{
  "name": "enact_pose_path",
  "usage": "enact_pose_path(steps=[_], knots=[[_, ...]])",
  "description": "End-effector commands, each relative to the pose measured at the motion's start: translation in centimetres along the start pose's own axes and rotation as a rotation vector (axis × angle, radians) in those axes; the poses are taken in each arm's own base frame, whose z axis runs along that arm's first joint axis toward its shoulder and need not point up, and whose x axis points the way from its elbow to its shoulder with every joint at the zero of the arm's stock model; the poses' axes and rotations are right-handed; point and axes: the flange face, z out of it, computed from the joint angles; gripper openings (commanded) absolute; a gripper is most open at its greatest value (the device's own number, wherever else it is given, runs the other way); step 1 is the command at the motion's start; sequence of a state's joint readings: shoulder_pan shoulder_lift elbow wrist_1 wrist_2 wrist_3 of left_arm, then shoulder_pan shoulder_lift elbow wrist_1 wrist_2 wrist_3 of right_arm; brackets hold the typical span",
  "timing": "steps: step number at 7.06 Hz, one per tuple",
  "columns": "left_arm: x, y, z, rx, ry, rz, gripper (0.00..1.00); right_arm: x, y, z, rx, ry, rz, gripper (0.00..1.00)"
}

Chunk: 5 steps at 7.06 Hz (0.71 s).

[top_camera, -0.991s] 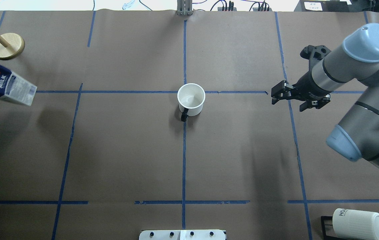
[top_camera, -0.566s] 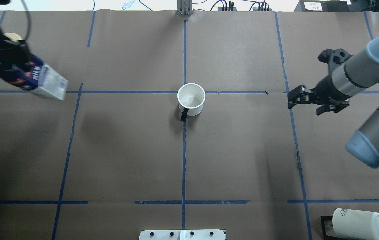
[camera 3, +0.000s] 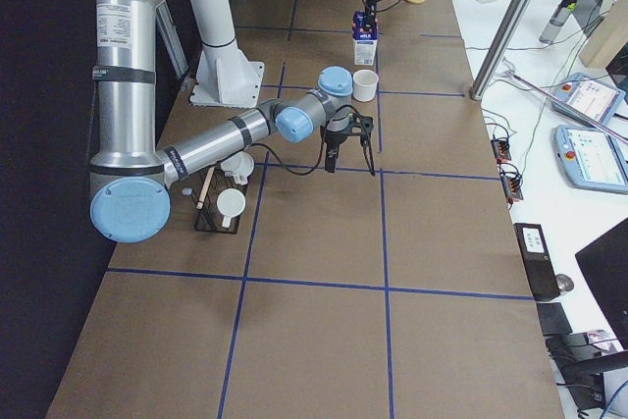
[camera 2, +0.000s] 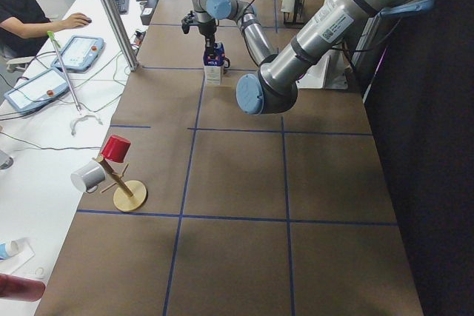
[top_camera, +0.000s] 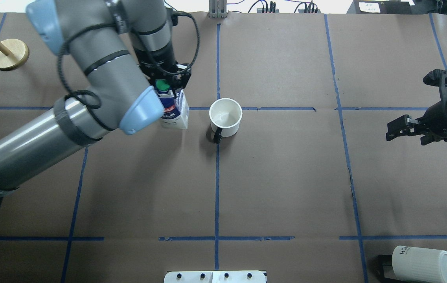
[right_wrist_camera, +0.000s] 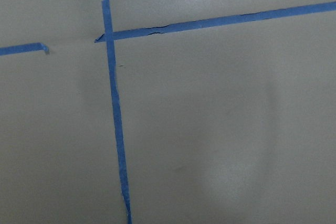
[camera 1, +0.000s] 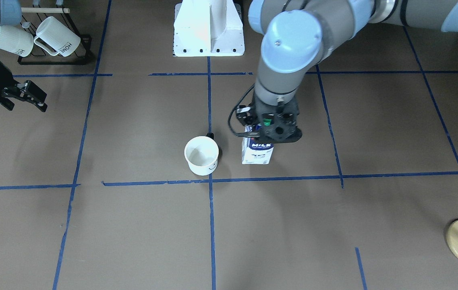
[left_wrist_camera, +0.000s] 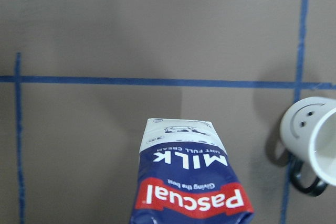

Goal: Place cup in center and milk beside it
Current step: 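Carry the milk carton with the left gripper beside the mug and lower it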

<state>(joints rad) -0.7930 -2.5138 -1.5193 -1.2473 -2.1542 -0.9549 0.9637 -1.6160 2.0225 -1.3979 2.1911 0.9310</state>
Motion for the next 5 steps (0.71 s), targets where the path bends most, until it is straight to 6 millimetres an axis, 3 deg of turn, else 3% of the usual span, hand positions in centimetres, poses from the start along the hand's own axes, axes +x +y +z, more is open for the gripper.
enact_pose_path(steps=[1, 2, 4, 5], knots=[[3.7, -0.6, 3.4, -0.012, 0.019, 0.008, 0.05, 0.1, 0.1, -0.3, 0.005, 0.0, -0.004, 1.0], [4.4, -0.6, 4.7, -0.018, 0.023, -0.001, 0.05, 0.0, 0.1, -0.2, 0.005, 0.0, -0.006, 1.0], [4.5, -0.6, 4.6, -0.017, 0.025, -0.002, 0.08, -0.1, 0.1, -0.3, 0.006, -0.003, -0.006, 1.0], [4.6, -0.6, 4.6, -0.017, 0.026, -0.002, 0.2, -0.2, 0.1, -0.3, 0.005, -0.004, -0.008, 1.0]])
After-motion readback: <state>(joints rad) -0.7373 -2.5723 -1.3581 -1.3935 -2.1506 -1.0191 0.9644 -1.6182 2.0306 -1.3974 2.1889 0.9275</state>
